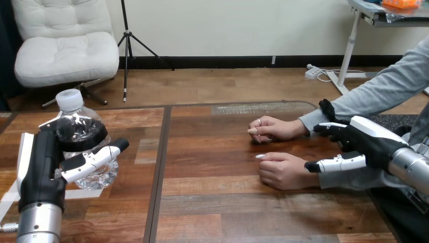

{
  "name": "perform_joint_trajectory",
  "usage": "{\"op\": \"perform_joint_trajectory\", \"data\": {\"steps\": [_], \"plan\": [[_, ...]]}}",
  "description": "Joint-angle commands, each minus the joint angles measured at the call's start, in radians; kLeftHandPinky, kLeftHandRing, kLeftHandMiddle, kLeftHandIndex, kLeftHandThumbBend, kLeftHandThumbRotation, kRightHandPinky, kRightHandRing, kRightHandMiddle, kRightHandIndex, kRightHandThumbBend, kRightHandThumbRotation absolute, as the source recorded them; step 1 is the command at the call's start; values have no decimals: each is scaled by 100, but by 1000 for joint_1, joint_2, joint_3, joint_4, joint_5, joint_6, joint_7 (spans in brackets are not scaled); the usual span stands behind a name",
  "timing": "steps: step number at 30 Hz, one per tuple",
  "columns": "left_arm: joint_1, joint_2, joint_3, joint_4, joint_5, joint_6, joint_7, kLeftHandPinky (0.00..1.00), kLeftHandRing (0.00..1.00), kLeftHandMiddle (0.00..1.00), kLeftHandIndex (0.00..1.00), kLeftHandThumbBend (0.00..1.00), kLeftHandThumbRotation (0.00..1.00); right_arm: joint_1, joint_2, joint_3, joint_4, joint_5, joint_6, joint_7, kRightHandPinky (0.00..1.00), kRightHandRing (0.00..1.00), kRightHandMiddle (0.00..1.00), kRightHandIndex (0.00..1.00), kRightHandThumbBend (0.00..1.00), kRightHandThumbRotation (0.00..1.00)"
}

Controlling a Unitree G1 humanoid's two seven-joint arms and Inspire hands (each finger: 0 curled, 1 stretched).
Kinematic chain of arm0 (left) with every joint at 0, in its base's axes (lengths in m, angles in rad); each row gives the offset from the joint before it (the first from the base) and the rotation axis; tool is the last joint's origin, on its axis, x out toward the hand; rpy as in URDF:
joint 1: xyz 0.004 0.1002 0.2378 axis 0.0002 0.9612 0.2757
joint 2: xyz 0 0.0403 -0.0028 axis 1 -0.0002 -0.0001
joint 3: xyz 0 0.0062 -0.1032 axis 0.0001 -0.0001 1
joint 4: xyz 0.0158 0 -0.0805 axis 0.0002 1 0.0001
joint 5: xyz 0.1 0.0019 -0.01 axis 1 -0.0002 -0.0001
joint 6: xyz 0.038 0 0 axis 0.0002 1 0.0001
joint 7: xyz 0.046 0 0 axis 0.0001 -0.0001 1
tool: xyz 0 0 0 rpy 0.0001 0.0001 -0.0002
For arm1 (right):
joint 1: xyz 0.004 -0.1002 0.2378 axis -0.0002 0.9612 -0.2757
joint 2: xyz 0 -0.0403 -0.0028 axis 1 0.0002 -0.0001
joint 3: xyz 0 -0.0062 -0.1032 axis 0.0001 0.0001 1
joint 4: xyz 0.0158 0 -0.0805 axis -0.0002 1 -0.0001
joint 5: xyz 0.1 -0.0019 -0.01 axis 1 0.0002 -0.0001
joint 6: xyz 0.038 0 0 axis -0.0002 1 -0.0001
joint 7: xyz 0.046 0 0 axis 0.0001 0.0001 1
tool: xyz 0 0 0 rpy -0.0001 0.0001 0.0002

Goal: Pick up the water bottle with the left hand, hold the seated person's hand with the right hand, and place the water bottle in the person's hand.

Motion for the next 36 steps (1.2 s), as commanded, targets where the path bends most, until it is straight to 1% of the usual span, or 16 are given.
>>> {"op": "perform_joint_trajectory", "data": {"steps": [1,8,12,17,21,26,29,32,36], "plan": [[-52,16,6,-78,-5,-10,2,31,36,40,41,71,0,-101,-34,27,-22,-24,-6,-8,78,89,91,90,100,55],[-54,20,6,-73,-1,-16,1,31,36,40,41,71,0,-111,-42,47,-20,-52,0,-19,79,89,90,90,100,49],[-54,15,8,-76,-14,-12,-3,31,36,40,41,71,0,-118,-48,66,-23,-79,12,-36,79,89,90,90,100,47],[-52,11,8,-81,-23,-5,-7,31,36,40,41,70,0,-122,-48,69,-25,-86,21,-39,79,88,90,89,100,42],[-51,14,6,-83,-12,-6,-4,31,36,40,41,70,0,-125,-51,75,-27,-90,17,-42,79,88,89,89,100,37],[-52,17,5,-81,-3,-9,-2,30,36,40,41,70,0,-131,-49,78,-27,-90,31,-31,79,89,89,89,100,36],[-51,16,5,-83,-6,-4,-3,30,36,40,41,70,0,-133,-49,85,-28,-95,32,-34,80,89,89,89,100,35],[-53,16,5,-77,-8,-16,-4,30,36,40,41,70,0,-136,-48,92,-28,-104,31,-39,80,89,89,89,100,35],[-52,13,6,-84,-12,2,-4,30,36,40,41,70,0,-140,-45,100,-29,-115,40,-38,80,89,89,88,100,34]]}}
